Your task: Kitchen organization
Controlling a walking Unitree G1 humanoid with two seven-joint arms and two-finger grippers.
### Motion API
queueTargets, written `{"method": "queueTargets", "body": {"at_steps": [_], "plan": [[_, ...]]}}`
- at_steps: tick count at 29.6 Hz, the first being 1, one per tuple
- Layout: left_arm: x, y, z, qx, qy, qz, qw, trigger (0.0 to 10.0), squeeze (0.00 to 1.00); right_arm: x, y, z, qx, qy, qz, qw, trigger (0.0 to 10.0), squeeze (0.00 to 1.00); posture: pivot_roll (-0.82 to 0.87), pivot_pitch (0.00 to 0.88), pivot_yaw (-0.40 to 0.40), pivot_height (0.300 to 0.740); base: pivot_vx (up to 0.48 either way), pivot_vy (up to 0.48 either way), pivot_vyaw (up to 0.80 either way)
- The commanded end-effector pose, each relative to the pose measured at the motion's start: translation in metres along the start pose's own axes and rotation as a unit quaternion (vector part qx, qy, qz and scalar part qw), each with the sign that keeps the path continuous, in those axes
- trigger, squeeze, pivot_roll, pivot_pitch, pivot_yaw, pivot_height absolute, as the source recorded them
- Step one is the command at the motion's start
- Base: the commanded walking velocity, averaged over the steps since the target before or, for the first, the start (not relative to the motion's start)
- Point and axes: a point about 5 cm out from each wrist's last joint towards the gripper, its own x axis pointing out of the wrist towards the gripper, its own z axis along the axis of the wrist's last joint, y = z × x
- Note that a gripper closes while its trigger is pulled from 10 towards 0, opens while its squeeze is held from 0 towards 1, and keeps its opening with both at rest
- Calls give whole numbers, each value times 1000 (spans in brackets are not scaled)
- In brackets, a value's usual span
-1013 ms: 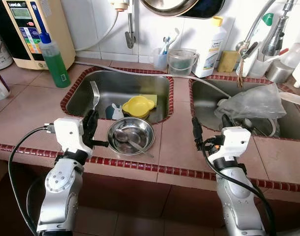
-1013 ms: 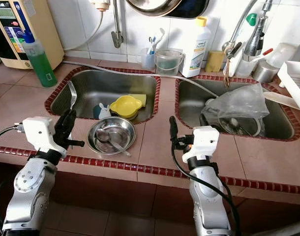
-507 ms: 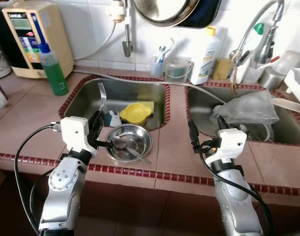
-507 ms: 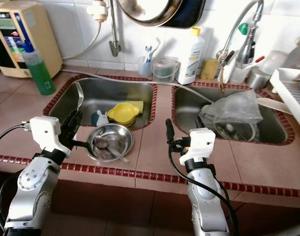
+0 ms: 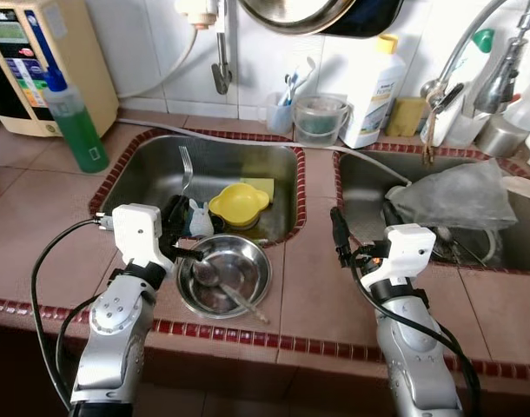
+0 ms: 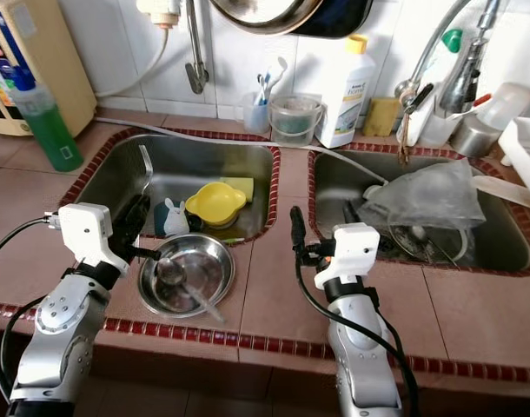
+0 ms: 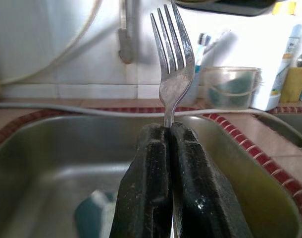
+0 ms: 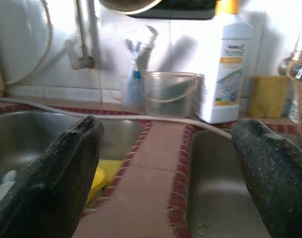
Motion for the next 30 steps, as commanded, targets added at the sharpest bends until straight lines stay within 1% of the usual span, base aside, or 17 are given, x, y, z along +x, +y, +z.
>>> {"method": "queueTargets", "body": {"at_steps": [1, 12, 15, 21, 22, 23, 27, 30], "plan": [[2, -4, 3, -3, -3, -6, 1000, 10000, 0, -1, -4, 3, -1, -1, -5, 1000, 10000, 0, -12, 45, 14, 740, 345, 0, 0], [4, -5, 3, -7, -4, -6, 1000, 10000, 0, -3, -3, 3, 1, 1, -5, 1000, 10000, 0, -18, 54, 16, 740, 344, 0, 0], [7, -6, 4, -11, -5, -6, 1000, 10000, 0, -3, -4, 3, 1, 5, -2, 1000, 10000, 0, -20, 59, 16, 740, 167, 0, 0], [10, -4, 2, 17, 10, -22, 1000, 10000, 0, -7, -1, 3, 5, 22, 23, 999, 10000, 0, -30, 69, 19, 740, 0, 0, 0], [11, -3, 1, 27, 15, -25, 999, 10000, 0, -9, -1, 3, 3, 26, 28, 999, 10000, 0, -32, 72, 19, 740, 0, 0, 0], [13, -2, 0, 46, 23, -29, 998, 10000, 0, -11, -1, 2, 1, 32, 31, 999, 10000, 0, -35, 76, 21, 740, 0, 0, 0], [15, -3, -3, 75, 32, -51, 995, 10000, 0, -16, -1, 1, 1, 42, 35, 999, 10000, 0, -42, 88, 26, 740, 0, 0, 0], [19, -3, -6, 84, 38, -64, 994, 10000, 0, -20, 1, 0, 11, 55, 36, 998, 10000, 0, -51, 104, 35, 740, 0, 0, 0]]}}
